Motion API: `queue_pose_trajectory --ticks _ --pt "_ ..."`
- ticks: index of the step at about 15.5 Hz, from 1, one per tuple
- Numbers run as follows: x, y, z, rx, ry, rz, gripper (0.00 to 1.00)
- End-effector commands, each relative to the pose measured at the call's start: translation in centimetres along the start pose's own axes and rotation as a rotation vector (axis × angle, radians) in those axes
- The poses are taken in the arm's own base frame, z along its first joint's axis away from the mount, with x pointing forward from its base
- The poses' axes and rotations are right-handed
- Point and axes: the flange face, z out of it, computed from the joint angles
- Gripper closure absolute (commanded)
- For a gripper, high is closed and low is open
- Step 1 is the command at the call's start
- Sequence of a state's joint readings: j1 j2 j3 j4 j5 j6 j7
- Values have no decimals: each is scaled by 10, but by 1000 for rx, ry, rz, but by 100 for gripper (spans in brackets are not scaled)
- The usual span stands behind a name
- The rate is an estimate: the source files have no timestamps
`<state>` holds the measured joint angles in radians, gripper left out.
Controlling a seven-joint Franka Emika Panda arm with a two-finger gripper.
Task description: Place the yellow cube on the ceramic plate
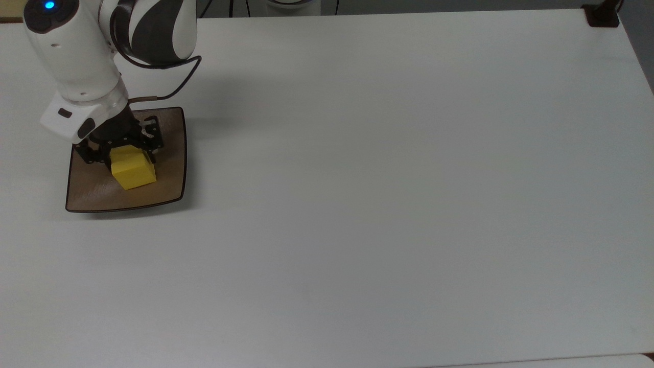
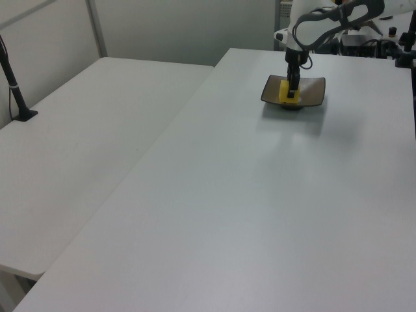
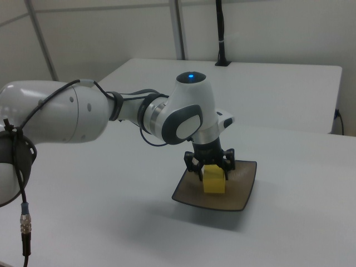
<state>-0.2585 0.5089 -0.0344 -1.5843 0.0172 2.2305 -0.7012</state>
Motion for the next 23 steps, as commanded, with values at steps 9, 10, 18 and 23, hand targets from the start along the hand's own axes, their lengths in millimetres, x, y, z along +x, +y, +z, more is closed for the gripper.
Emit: queue_pose_trajectory --ticks 9,10,18,23 --pt "7 -46 -160 16 64 248 0" --pt "3 -54 -178 24 58 279 0" --pt "-18 -137 -290 76 13 516 0" --pt "-2 -204 -290 100 -27 439 0"
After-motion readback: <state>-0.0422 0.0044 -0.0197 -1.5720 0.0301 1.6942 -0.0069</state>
